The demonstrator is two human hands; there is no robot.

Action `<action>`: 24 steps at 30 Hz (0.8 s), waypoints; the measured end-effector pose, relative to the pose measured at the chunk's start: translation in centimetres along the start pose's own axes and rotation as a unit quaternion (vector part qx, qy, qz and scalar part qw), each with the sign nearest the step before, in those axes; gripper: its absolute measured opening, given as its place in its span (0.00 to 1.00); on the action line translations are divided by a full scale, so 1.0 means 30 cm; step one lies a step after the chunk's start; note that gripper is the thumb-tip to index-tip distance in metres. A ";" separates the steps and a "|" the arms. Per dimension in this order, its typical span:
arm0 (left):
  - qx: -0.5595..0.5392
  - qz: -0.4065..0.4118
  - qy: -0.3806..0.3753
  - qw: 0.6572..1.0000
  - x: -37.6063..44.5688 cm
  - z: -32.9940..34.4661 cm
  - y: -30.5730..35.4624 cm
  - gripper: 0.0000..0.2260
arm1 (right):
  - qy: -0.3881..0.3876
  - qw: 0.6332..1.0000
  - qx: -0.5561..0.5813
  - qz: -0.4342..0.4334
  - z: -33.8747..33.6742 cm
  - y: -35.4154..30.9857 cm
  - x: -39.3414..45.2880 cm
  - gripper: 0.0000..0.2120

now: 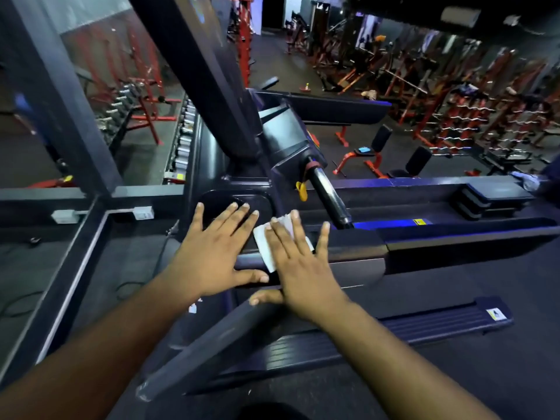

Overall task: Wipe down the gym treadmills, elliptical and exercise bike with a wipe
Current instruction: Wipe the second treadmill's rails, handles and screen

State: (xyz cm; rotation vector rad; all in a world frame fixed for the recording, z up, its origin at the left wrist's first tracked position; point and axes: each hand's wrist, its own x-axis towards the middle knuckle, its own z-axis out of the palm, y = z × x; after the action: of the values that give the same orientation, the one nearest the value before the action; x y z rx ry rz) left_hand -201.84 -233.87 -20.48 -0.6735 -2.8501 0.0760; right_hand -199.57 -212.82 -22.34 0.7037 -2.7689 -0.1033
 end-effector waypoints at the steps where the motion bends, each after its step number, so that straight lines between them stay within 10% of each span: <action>1: -0.008 -0.009 -0.004 1.000 -0.017 0.000 -0.028 0.53 | -0.009 1.000 -0.012 -0.008 -0.007 0.018 0.006 0.60; 7: -0.110 -0.038 0.013 0.993 -0.074 0.023 -0.102 0.58 | -0.044 0.997 -0.030 0.055 -0.001 0.016 -0.029 0.61; 17: -0.167 -0.021 -0.016 0.986 -0.092 0.032 -0.198 0.62 | -0.002 0.997 0.012 -0.080 -0.020 -0.202 0.102 0.58; 24: -0.167 -0.028 -0.034 0.985 -0.069 0.017 -0.209 0.58 | -0.129 0.986 0.047 0.089 -0.103 -0.028 0.123 0.63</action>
State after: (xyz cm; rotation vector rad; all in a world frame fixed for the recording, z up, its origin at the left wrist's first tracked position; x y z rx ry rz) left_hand -202.87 -240.41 -20.76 -0.6610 -2.9749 -0.4051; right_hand -201.41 -215.30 -18.57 0.4913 -3.0892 -0.0289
